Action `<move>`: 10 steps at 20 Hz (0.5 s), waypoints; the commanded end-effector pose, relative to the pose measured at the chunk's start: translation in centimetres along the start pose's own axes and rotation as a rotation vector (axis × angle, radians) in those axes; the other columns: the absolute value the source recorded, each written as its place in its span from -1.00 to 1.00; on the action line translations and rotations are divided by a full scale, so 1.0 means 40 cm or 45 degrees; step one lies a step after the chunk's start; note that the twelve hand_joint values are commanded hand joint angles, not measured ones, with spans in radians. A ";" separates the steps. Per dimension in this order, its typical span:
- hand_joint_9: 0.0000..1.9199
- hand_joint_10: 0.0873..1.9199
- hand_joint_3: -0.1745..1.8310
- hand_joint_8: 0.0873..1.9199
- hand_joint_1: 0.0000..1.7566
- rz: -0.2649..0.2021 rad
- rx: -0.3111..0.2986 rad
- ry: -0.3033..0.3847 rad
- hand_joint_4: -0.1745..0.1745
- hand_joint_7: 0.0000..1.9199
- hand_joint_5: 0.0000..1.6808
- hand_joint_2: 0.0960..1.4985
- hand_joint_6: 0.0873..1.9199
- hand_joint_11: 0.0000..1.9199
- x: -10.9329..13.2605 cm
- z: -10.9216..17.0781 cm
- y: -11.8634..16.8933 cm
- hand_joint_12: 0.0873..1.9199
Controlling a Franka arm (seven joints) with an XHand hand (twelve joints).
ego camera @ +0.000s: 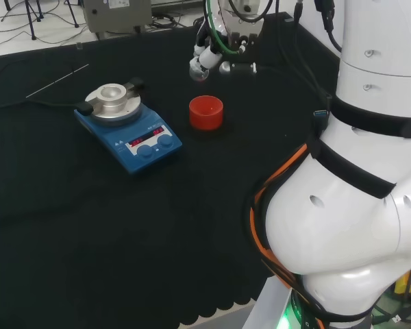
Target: Place the round-bottom flask on the heater.
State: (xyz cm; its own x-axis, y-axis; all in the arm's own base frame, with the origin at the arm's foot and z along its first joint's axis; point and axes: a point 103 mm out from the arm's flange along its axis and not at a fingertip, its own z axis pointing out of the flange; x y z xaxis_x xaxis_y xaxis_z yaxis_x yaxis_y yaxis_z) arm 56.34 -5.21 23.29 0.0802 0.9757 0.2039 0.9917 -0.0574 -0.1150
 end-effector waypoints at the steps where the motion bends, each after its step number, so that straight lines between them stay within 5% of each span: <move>1: -0.34 -0.51 0.06 -0.50 0.26 -0.018 0.018 -0.029 1.00 -0.53 0.38 -0.29 -0.02 -0.70 0.032 -0.033 -0.016 0.33; 10: -0.34 -0.51 0.07 -0.50 0.26 -0.056 0.022 -0.040 1.00 -0.53 0.38 -0.29 -0.02 -0.69 0.088 -0.057 0.000 0.33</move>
State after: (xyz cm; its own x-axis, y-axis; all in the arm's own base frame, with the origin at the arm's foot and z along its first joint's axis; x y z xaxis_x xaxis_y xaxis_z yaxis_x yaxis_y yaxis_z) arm 56.34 -3.48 25.52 0.0506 0.9823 0.1802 0.9920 -0.0285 -0.1232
